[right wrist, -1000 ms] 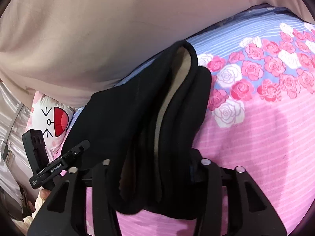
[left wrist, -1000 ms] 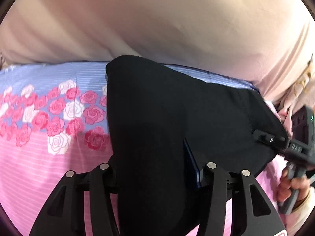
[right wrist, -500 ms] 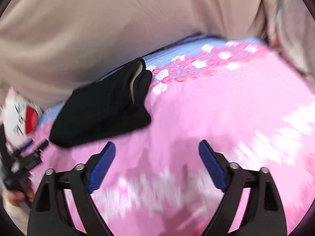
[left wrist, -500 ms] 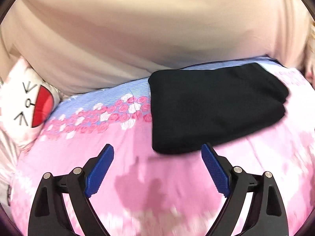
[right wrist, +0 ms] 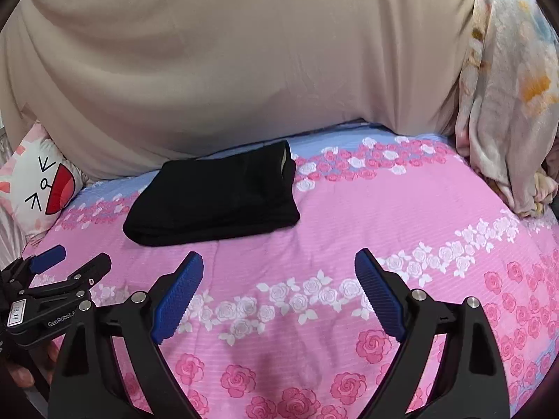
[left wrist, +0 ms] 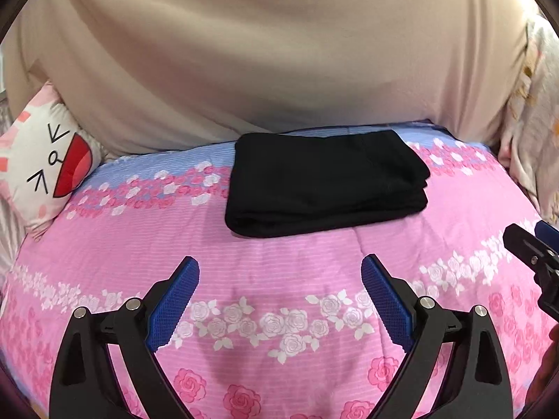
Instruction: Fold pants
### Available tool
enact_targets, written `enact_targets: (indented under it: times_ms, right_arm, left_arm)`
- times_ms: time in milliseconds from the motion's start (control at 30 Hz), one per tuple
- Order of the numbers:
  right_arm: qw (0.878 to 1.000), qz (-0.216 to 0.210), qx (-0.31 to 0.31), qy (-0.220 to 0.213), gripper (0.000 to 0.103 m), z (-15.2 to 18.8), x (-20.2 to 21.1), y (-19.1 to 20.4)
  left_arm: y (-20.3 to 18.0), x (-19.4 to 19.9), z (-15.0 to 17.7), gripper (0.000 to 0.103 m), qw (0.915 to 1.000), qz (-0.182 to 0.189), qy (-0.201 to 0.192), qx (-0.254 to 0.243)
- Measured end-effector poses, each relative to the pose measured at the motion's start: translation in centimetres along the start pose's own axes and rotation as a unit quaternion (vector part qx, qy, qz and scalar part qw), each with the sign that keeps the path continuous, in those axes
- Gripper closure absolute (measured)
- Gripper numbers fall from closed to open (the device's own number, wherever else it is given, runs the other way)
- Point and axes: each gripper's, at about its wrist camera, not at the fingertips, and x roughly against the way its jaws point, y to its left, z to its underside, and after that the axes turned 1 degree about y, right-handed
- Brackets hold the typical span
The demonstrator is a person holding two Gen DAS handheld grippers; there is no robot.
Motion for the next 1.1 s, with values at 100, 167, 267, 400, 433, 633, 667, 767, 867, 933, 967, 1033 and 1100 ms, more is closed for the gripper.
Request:
enact_targets:
  times_ms: [100,167,267,400,433,633,667,767,867,933,967,1033,1100]
  right_arm:
    - [1.0,0.002,0.011,-0.009,0.016,-0.3,0.2,1.0]
    - [1.0,0.011,0.022,-0.015,0.016,-0.5,0.2,1.7]
    - [1.0,0.008,0.026,-0.015,0.016,-0.5,0.0,2.5]
    - [1.0,0.008,0.028,-0.01,0.016,-0.4,-0.4,3.0]
    - [1.0,0.008,0.028,-0.01,0.016,-0.4,-0.5,3.1]
    - [1.0,0.007,0.027,-0.006,0.016,-0.3,-0.8,3.4]
    - [1.0,0.007,0.026,-0.006,0.016,-0.3,-0.8,3.4]
    - [1.0,0.005,0.028,-0.006,0.016,-0.3,-0.9,3.6]
    - [1.0,0.005,0.031,-0.004,0.016,-0.2,-1.0,3.7]
    - [1.0,0.005,0.031,-0.003,0.016,-0.2,-1.1,3.7]
    - [1.0,0.004,0.031,-0.003,0.016,-0.2,-1.1,3.7]
    - [1.0,0.004,0.031,-0.003,0.016,-0.1,-1.1,3.8]
    - [0.999,0.003,0.031,-0.002,0.016,-0.1,-1.1,3.8]
  left_arm:
    - [0.2,0.4,-0.3,0.011,0.9999,0.004,-0.005,0.008]
    - [0.2,0.4,-0.5,0.011,0.9999,0.001,-0.008,0.006]
    - [0.2,0.3,-0.4,0.011,0.9999,-0.001,-0.009,0.006]
    - [0.3,0.1,-0.4,0.011,0.9999,-0.004,-0.007,0.007]
    - [0.4,0.0,-0.4,0.011,0.9999,-0.006,-0.007,0.007]
    - [0.7,-0.1,-0.3,0.011,0.9999,-0.012,-0.008,0.007]
    - [0.7,-0.1,-0.3,0.011,0.9999,-0.013,-0.008,0.006]
    - [0.8,-0.2,-0.3,0.011,0.9998,-0.013,-0.007,0.01]
    - [1.0,-0.3,-0.2,0.011,0.9998,-0.012,-0.006,0.011]
    - [1.1,-0.3,-0.2,0.011,0.9998,-0.013,-0.005,0.012]
    - [1.1,-0.3,-0.2,0.011,0.9999,-0.012,-0.005,0.011]
    - [1.1,-0.3,-0.2,0.011,0.9998,-0.013,-0.005,0.011]
    - [1.1,-0.4,-0.2,0.011,0.9998,-0.014,-0.005,0.011]
